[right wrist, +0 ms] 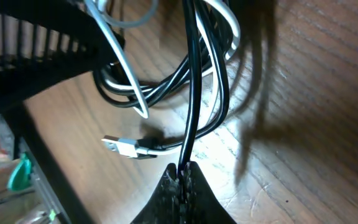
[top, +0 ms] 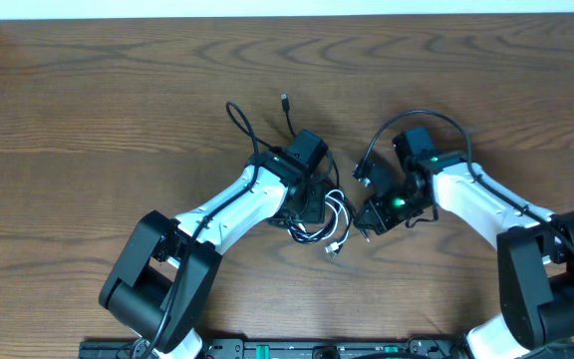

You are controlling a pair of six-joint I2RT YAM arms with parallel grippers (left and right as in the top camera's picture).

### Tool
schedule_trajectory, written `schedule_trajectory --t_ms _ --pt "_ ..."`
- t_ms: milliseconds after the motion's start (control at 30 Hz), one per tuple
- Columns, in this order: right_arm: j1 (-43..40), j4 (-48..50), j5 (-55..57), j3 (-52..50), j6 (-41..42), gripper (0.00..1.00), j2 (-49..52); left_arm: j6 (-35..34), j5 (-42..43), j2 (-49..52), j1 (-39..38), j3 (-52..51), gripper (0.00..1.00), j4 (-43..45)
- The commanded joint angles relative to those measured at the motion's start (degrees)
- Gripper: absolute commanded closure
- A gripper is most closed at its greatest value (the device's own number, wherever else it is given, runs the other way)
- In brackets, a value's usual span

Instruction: Untangle cables

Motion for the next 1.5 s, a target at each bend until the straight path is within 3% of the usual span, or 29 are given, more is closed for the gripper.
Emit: schedule_trajectory --t_ms 0,367,400,467,533,867,900,1067,1200,1300,1467 --pt "-0.81 -0.28 -5.29 -0.57 -2.8 0.99 -0.44 4.92 0.48 0.61 0.26 -1.95 0.35 -0.7" --pt "-0.81 -1.33 -10.58 -0.57 -7.06 0.99 -0.44 8.9 0.57 0.61 0.24 -4.76 0.35 -3.15" --pt "-0.81 -1.33 -10.12 -0.57 -7.04 0.96 -0.44 8.9 0.7 0.61 0.24 -4.74 0.35 -3.13" --pt "-0.81 -1.31 -9.38 -0.57 -7.02 0.8 -0.44 8.96 0.72 0.5 0.26 -4.66 0.35 -3.1" --pt "-0.81 -1.29 -9.29 -0.57 -6.99 0.75 -0.44 9.11 0.72 0.31 0.26 -4.39 0.35 -3.1" --pt "-2.01 2.97 -9.31 -0.57 1.27 0.71 -0.44 12.07 0.5 -2.78 0.26 -3.02 0.55 -3.17" --pt "-2.34 3.65 -9.31 -0.57 2.6 0.71 -0.44 12.07 0.5 -2.78 0.26 -3.02 0.55 -3.32" --pt "-3.56 6.29 -9.29 -0.57 7.56 0.66 -0.44 12.0 0.55 -2.86 0.26 -2.99 0.34 -3.91" --pt "-3.61 6.05 -9.22 -0.57 7.78 0.62 -0.44 9.73 0.48 -2.93 0.26 -1.2 0.3 -8.11" --pt "-3.61 6.01 -8.17 -0.57 7.85 0.61 -0.44 3.08 0.37 -2.93 0.26 -0.61 0.3 -11.82" --pt "-3.61 5.97 -3.8 -0.57 9.94 0.59 -0.44 -2.89 -6.27 -2.93 0.2 -0.94 0.3 -15.08"
